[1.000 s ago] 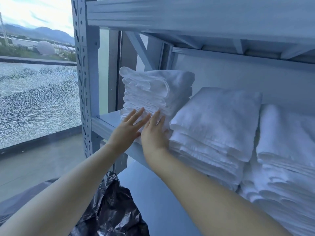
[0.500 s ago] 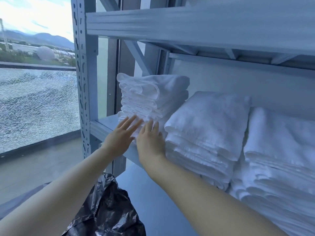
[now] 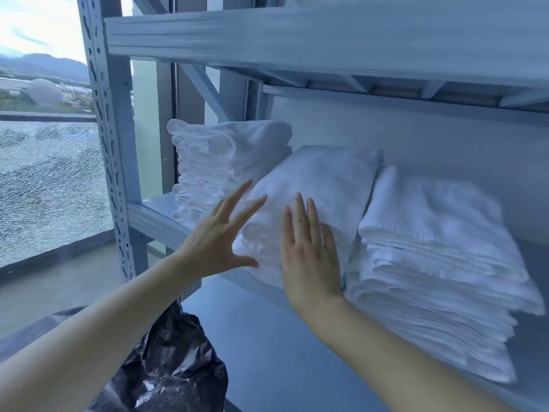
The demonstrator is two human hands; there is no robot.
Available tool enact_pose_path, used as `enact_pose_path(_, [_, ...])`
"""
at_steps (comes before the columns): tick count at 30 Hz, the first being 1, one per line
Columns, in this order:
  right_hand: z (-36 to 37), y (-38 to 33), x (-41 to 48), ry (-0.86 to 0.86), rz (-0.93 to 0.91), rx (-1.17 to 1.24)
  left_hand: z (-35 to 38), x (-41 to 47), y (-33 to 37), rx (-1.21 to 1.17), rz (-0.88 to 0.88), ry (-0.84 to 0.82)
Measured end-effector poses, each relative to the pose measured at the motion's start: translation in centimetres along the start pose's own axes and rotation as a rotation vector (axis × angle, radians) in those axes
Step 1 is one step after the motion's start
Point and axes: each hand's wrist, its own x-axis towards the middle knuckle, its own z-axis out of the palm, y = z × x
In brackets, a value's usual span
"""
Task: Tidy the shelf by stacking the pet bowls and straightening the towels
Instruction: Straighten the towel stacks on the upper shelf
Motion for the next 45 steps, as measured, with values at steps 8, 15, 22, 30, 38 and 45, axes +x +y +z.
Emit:
enact_pose_path(8, [2.2, 0.9, 0.1, 0.005, 0.081, -0.138, 2.5, 1.5, 0.6, 0.041, 0.078, -0.062])
enact_pose_path(15, [4.0, 1.4, 2.4, -0.049, 0.057, -0.098, 4.0, 2.3, 0.2, 0.046, 0.002, -0.068])
enact_pose_path(22, [5.7, 2.9, 4.2, -0.074, 0.068, -0.081, 5.2, 3.9, 0.4, 0.161, -0.017, -0.079])
enact_pose_path(30, [5.4, 3.2, 4.0, -0.083, 0.062, -0.071, 5.7, 4.1, 0.0, 0.236, 0.057, -0.071])
enact_pose_path(38, [0.9, 2.3, 3.2, -0.116, 0.093, 0.065, 3.6, 4.3, 2.4, 0.113, -0.031, -0.059])
enact_pose_path(45, [-4.0, 3.7, 2.5, -0.025, 0.031, 0.154, -0.7, 6.1, 5.5, 0.061, -0.083, 0.091])
